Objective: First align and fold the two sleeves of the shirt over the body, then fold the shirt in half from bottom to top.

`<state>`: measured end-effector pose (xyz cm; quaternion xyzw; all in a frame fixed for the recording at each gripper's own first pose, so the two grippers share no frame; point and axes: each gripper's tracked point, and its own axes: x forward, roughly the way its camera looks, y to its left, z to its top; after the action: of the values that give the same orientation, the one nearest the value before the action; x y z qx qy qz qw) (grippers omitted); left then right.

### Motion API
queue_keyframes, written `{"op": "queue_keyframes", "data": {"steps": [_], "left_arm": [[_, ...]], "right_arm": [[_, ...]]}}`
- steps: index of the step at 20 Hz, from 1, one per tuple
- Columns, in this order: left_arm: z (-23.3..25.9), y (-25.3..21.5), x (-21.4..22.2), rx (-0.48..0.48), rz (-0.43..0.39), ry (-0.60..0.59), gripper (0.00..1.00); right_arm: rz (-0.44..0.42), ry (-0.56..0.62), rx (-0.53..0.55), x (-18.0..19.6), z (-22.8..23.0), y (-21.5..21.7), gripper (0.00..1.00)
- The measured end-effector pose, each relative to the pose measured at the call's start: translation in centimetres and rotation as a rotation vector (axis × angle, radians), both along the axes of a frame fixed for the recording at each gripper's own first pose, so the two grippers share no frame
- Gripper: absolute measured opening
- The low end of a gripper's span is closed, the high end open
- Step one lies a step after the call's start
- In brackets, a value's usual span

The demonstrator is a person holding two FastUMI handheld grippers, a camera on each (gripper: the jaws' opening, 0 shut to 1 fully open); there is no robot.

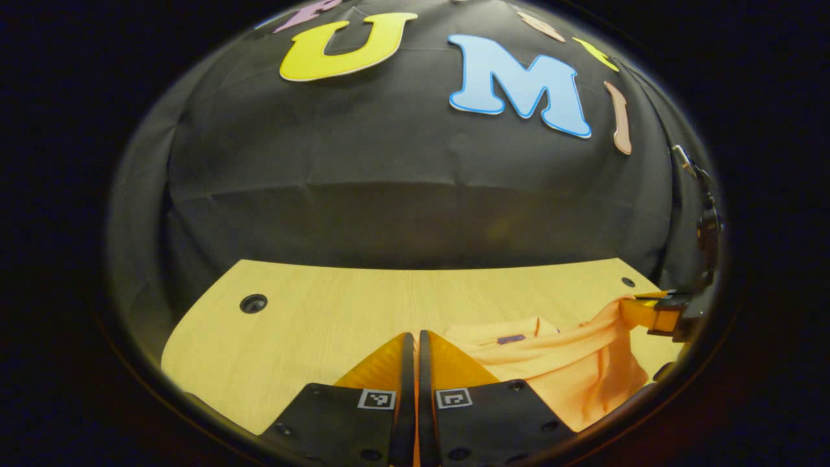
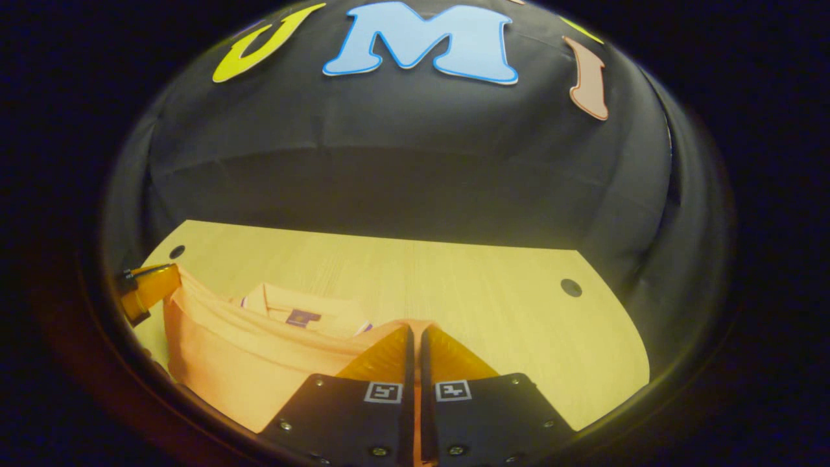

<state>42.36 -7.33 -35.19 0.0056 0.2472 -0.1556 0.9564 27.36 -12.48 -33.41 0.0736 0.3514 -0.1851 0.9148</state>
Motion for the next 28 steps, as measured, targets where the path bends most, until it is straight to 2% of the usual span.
{"op": "queue_keyframes", "data": {"steps": [5, 7, 8, 10, 11, 12, 13, 14, 15, 16, 17, 18, 19, 20, 21, 22, 23, 25, 28], "left_arm": [[-2.1, 0.2, 0.4, 0.021, 0.000, 0.032, 0.08], [-2.3, 0.0, 0.4, 0.015, -0.003, 0.036, 0.11], [-2.3, 0.1, 0.3, 0.024, -0.002, 0.039, 0.16], [-2.1, -0.2, -0.1, 0.027, -0.012, 0.051, 0.17], [-2.0, -0.3, -0.3, 0.024, -0.016, 0.054, 0.13], [-1.7, -0.3, -0.5, 0.023, -0.012, 0.055, 0.24], [-1.3, -0.4, -0.7, 0.019, -0.008, 0.054, 0.34], [-0.7, -0.5, -1.0, 0.013, -0.005, 0.050, 0.45], [-0.2, -0.7, -1.2, 0.008, -0.003, 0.042, 0.46], [0.5, -1.0, -1.4, 0.003, -0.008, 0.032, 0.47], [1.1, -1.1, -1.9, 0.010, -0.009, 0.021, 0.53], [1.9, -1.2, -2.3, 0.018, -0.012, 0.008, 0.59], [3.0, -1.1, -2.6, 0.025, -0.009, -0.013, 0.61], [3.9, -1.2, -2.9, 0.026, -0.005, -0.030, 0.65], [4.8, -1.1, -3.4, 0.030, 0.004, -0.047, 0.72], [5.6, -1.2, -3.9, 0.031, 0.005, -0.058, 0.79], [6.4, -1.2, -4.3, 0.033, 0.011, -0.071, 0.79], [8.1, -1.5, -5.4, 0.023, 0.014, -0.091, 0.93], [10.7, -2.2, -7.0, -0.002, 0.021, -0.134, 0.94]], "right_arm": [[0.020, 0.059, -0.027, -0.2, -2.3, 0.2, 0.05], [0.037, 0.077, -0.037, -0.4, -2.6, 0.3, 0.06], [0.044, 0.083, -0.039, -0.6, -2.6, 0.4, 0.06], [0.051, 0.084, -0.043, -0.8, -2.3, 0.5, 0.05], [0.052, 0.080, -0.043, -1.0, -2.0, 0.4, 0.10], [0.057, 0.073, -0.031, -1.1, -1.7, 0.6, 0.11], [0.055, 0.068, -0.022, -1.2, -1.4, 0.6, 0.19], [0.051, 0.060, -0.018, -1.3, -0.9, 0.5, 0.20], [0.047, 0.045, -0.016, -1.4, -0.3, 0.3, 0.27], [0.049, 0.029, -0.014, -1.6, 0.4, 0.3, 0.28], [0.044, 0.017, -0.013, -1.9, 1.1, 0.1, 0.45], [0.039, 0.001, -0.011, -2.1, 1.9, 0.0, 0.48], [0.036, -0.015, -0.006, -2.5, 2.8, 0.0, 0.60], [0.032, -0.041, -0.005, -2.8, 3.7, 0.0, 0.65], [0.024, -0.071, -0.016, -3.0, 4.8, -0.2, 0.76], [0.018, -0.092, -0.026, -3.4, 5.8, -0.6, 0.79], [0.015, -0.113, -0.032, -3.9, 7.0, -0.7, 0.80], [0.015, -0.154, -0.054, -4.8, 9.3, -1.1, 0.80], [0.016, -0.217, -0.104, -6.5, 13.0, -1.5, 0.78]]}}
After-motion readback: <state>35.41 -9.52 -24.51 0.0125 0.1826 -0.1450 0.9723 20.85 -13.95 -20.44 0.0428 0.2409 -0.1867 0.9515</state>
